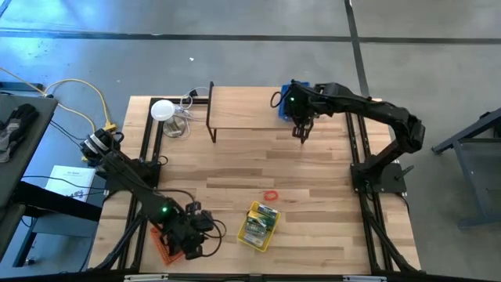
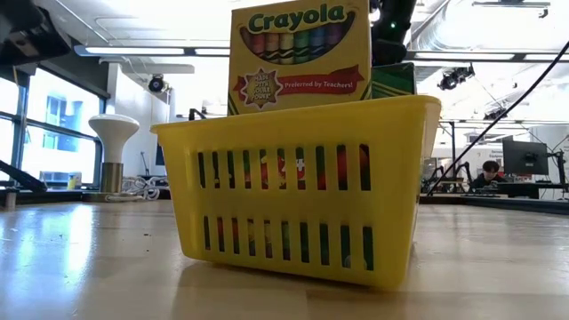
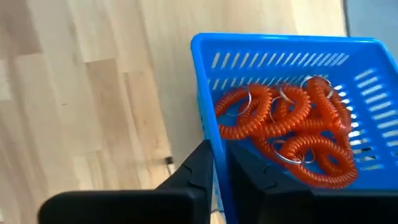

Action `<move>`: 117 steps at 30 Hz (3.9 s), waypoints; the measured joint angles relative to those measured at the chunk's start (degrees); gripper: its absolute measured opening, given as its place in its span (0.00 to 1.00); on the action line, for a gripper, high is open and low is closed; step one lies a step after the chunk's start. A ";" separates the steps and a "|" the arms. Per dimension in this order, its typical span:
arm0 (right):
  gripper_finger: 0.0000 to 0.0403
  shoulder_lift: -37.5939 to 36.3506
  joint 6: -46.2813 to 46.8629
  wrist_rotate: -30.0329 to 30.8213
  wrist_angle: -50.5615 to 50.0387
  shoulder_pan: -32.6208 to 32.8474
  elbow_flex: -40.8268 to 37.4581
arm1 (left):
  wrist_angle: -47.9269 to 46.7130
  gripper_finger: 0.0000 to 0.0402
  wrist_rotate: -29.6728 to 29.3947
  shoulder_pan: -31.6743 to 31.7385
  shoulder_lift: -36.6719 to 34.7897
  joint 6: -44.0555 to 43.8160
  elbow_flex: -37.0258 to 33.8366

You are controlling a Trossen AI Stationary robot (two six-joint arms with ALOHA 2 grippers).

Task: Pick & Place Office Desk Supplies
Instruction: Put the blue bin with the orange spring keychains on the shelf, then put the yellow bin with the yellow crayon boxes on the shelf

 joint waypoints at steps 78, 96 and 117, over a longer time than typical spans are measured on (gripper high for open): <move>0.49 35.43 42.55 14.23 32.11 61.05 10.12 | 7.10 0.30 -13.26 -4.97 0.17 -3.10 -0.17; 0.29 38.12 44.80 12.88 29.39 61.50 10.16 | 7.29 0.30 -14.70 -6.41 0.17 -4.08 -0.17; 0.00 32.70 41.50 23.21 26.46 66.78 10.01 | 7.30 0.30 -14.68 -6.41 0.15 -4.09 -0.17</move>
